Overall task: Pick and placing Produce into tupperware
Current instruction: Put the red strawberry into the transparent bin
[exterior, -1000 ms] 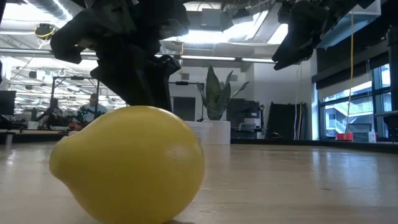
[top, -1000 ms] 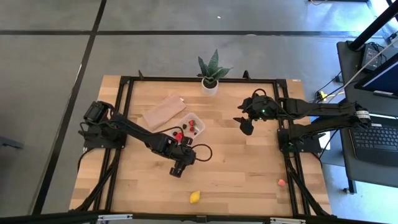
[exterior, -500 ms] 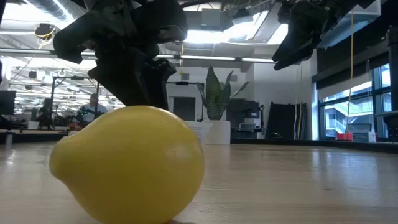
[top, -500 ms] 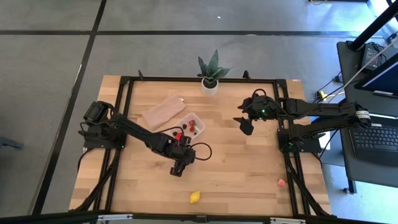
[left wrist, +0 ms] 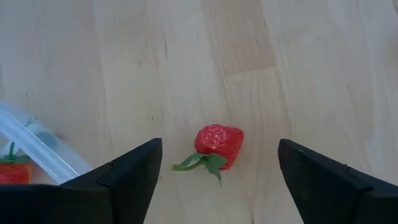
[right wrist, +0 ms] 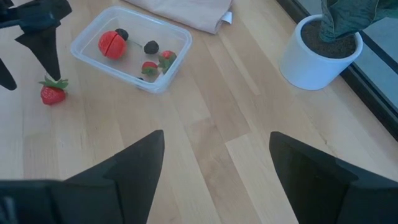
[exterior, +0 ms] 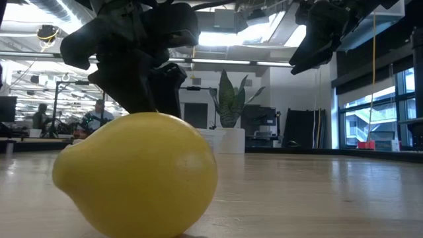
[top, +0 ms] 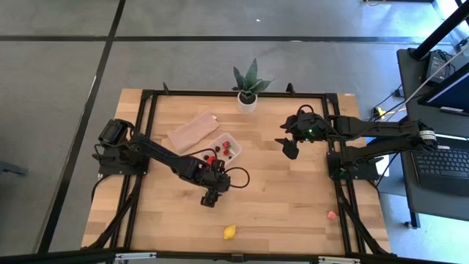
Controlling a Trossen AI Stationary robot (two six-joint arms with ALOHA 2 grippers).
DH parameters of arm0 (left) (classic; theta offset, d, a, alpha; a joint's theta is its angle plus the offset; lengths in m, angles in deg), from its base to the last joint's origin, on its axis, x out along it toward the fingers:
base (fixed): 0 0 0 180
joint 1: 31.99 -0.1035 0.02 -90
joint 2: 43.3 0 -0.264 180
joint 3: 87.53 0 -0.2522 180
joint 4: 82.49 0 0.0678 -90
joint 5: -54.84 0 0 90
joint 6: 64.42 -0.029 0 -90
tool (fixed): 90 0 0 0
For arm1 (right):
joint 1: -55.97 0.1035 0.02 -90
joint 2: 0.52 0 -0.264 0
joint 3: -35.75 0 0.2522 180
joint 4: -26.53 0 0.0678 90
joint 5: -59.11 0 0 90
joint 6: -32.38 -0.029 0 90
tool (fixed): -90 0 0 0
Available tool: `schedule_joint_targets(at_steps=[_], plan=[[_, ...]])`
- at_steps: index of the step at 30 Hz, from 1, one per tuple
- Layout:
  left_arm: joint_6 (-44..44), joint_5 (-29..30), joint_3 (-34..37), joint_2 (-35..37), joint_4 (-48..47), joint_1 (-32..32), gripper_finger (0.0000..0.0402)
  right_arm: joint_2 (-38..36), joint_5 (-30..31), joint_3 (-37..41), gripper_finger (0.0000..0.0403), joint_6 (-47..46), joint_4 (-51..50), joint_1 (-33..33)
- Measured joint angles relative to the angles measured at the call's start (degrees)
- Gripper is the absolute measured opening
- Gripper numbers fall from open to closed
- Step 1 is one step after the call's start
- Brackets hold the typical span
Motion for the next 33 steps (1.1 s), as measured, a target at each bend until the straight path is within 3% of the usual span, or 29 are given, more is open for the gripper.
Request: schedule_joint_targets(at_steps=[15, 33], plan=[[1.53, -0.9, 0.0, -0.7, 0.14, 0.18, 0.031, 0.0, 0.0, 0.0, 0.0293, 1.11, 0.0, -0.02], [1.51, -0.46, -0.02, -6.82, 3.19, -0.32, 0.0298, -0.04, 0.0, 0.02, 0.0293, 1.27, -0.43, -0.02]])
